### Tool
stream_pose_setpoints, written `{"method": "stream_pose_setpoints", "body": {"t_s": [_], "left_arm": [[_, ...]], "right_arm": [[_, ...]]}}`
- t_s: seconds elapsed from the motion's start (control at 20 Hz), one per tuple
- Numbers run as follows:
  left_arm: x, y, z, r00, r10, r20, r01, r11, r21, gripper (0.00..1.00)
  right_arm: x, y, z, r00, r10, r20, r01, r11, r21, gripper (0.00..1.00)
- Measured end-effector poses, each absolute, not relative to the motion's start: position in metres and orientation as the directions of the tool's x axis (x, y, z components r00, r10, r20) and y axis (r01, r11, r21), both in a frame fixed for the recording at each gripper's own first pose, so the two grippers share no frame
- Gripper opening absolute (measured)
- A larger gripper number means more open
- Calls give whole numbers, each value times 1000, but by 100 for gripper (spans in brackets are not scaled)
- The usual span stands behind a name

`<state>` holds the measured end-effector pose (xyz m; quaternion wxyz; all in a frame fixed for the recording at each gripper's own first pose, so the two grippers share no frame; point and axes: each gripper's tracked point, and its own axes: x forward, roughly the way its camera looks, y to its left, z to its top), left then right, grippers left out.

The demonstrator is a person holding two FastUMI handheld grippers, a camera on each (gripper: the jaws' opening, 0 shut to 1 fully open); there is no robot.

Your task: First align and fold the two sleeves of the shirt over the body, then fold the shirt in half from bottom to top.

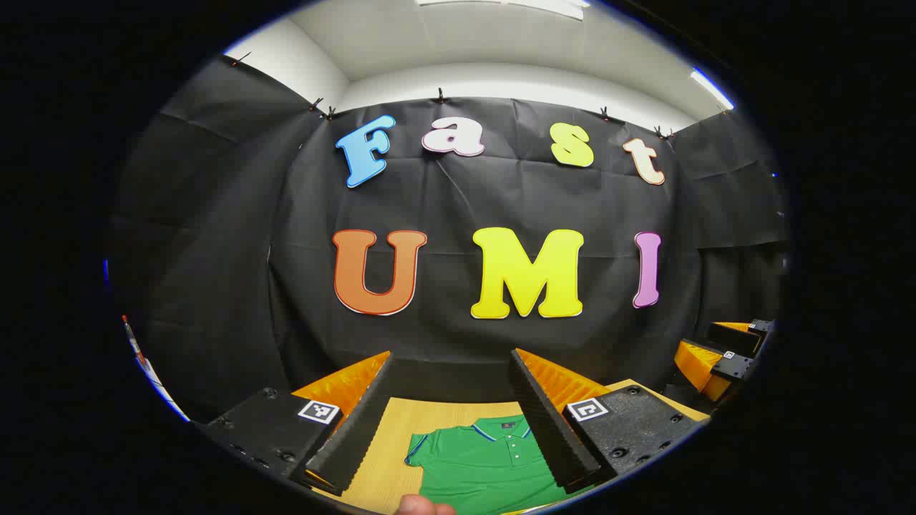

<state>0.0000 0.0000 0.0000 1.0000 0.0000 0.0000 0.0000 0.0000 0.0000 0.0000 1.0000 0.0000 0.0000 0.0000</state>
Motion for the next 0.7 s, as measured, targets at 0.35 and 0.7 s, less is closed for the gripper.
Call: {"method": "stream_pose_setpoints", "body": {"t_s": [0.35, 0.7], "left_arm": [[0, 0, -3, 1000, 6, -4, -6, 1000, -7, 99], [-4, 0, -4, 1000, 10, 2, -10, 1000, 9, 99]], "right_arm": [[3, -3, 0, 1000, -5, -7, 5, 1000, 1, 94], [2, -4, -4, 1000, 3, -16, -3, 1000, 3, 95]]}}
